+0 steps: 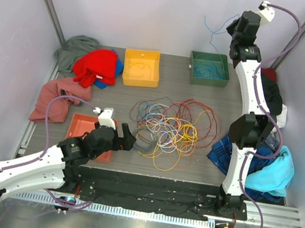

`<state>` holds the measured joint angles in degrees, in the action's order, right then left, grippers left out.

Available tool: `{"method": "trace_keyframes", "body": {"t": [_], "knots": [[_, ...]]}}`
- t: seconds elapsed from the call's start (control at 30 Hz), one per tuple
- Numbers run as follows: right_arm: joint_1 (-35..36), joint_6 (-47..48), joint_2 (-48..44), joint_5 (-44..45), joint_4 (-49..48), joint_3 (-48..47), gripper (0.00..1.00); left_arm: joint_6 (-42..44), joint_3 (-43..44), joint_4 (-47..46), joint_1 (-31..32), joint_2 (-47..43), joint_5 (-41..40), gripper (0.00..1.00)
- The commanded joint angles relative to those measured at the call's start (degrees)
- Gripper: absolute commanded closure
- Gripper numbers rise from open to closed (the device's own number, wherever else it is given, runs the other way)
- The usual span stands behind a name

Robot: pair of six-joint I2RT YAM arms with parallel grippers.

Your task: Untangle the cables

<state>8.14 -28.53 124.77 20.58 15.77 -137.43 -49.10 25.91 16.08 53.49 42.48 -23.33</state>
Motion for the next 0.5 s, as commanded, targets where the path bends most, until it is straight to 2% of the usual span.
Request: {"method": "trace_keyframes", "body": {"t": [0.0,0.1,0.3,0.47], "knots": [[0.1,-1.6,0.5,-1.5,-4.6,0.8,0.99,-0.2,0.7,-2.6,-0.1,-0.8,-0.8,0.0],[0.1,-1.3,0.7,-1.7,-5.5,3.9,0.99,-0.2,0.5,-2.5,-0.1,-0.7,-1.0,0.0],[0.1,0.0,-2.9,-1.3,-10.3,22.1,0.99,0.1,0.4,-3.3,-0.1,-0.3,-1.1,0.0],[0.2,1.1,-3.0,0.9,-11.8,28.9,0.99,0.6,0.5,-3.9,-0.1,0.5,-0.7,0.0]]}}
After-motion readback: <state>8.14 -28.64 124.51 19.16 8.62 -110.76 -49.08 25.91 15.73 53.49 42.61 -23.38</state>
